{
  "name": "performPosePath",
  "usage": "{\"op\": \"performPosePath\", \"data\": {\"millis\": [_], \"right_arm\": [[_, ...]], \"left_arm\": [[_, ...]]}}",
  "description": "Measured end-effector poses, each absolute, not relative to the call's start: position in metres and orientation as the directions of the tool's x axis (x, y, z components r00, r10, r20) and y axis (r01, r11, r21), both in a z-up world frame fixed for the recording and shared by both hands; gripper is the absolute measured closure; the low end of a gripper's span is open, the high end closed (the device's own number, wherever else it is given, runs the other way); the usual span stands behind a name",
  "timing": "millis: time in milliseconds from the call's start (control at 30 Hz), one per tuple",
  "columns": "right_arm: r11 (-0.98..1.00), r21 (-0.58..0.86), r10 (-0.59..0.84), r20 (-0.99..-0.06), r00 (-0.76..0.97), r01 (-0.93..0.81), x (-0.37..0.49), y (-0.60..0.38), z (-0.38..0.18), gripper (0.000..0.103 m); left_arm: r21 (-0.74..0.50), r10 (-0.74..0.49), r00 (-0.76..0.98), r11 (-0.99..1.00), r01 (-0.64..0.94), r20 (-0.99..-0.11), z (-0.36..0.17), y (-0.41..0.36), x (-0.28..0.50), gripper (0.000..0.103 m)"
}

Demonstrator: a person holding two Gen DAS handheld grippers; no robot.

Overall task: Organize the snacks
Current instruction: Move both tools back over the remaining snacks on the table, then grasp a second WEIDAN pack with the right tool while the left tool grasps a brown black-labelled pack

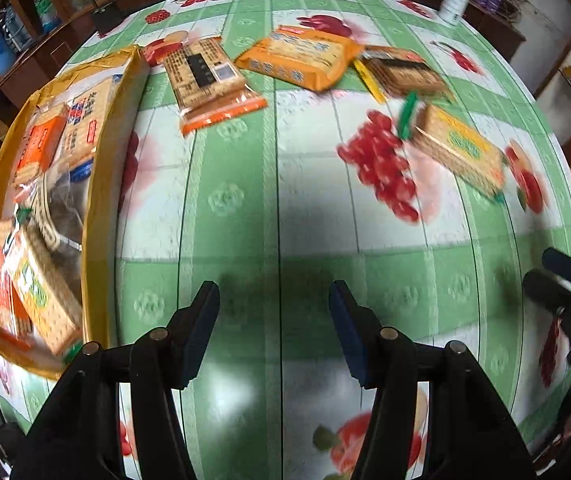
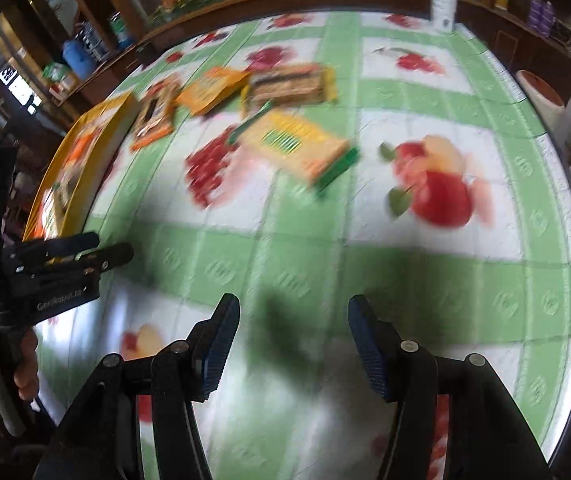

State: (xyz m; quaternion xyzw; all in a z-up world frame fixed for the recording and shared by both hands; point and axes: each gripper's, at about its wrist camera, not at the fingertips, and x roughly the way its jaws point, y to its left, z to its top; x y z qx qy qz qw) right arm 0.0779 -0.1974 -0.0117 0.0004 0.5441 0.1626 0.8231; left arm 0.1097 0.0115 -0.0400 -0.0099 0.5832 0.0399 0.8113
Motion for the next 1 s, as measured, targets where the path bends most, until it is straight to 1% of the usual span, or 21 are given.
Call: {"op": "performPosePath", "data": {"millis": [67,133,167,200,233,333,400,533,667,767,800,833,1000], "right_arm": [[0.947,0.174,0.271,-0.886,0.377,-0.272,0.094,-0.203,-0.01,0.041],[0.945,0.151,0.265,-0.874,0.409,-0.29,0.107,-0.203,-0.007,0.03],[0.936,0.142,0.276,-0.863,0.422,-0.322,0.114,-0.199,-0.005,0.029],[0.931,0.124,0.276,-0.855,0.439,-0.343,0.12,-0.195,-0.003,0.029],[0.927,0.098,0.27,-0.843,0.465,-0.361,0.125,-0.191,-0.001,0.024],[0.907,0.014,0.252,-0.818,0.517,-0.42,0.143,-0.178,0.002,0.016],[0.889,-0.013,0.251,-0.821,0.512,-0.457,0.156,-0.169,-0.003,0.016],[0.86,0.001,0.258,-0.863,0.434,-0.51,0.176,-0.155,-0.021,0.016],[0.843,-0.012,0.238,-0.888,0.393,-0.538,0.187,-0.145,-0.033,0.017],[0.844,-0.015,0.218,-0.904,0.368,-0.536,0.192,-0.144,-0.041,0.027],[0.846,-0.011,0.22,-0.904,0.367,-0.534,0.193,-0.145,-0.04,0.033],[0.849,-0.008,0.217,-0.907,0.361,-0.529,0.194,-0.146,-0.04,0.037],[0.855,-0.012,0.199,-0.916,0.349,-0.519,0.196,-0.146,-0.04,0.037]], "left_arm": [[0.025,0.057,0.31,0.994,-0.105,-0.949,-0.038,0.018,0.121,0.047],[0.013,0.054,0.307,0.991,-0.135,-0.95,-0.034,0.026,0.131,0.047],[0.006,0.053,0.305,0.988,-0.152,-0.951,-0.031,0.032,0.138,0.047],[0.005,0.055,0.305,0.987,-0.162,-0.951,-0.03,0.035,0.143,0.047],[0.003,0.056,0.303,0.985,-0.172,-0.951,-0.028,0.039,0.148,0.047],[0.0,0.061,0.304,0.98,-0.199,-0.951,-0.02,0.051,0.161,0.047],[-0.012,0.053,0.3,0.978,-0.21,-0.953,-0.017,0.059,0.17,0.047],[-0.03,0.043,0.282,0.967,-0.251,-0.958,-0.013,0.078,0.192,0.047],[-0.061,0.026,0.272,0.949,-0.309,-0.962,-0.012,0.093,0.215,0.047],[-0.087,0.006,0.249,0.928,-0.362,-0.968,-0.017,0.104,0.236,0.047],[-0.091,0.004,0.246,0.923,-0.373,-0.969,-0.019,0.106,0.242,0.047],[-0.095,0.002,0.243,0.918,-0.385,-0.97,-0.021,0.108,0.247,0.047],[-0.091,0.007,0.221,0.9,-0.427,-0.975,-0.035,0.11,0.271,0.047]]}}
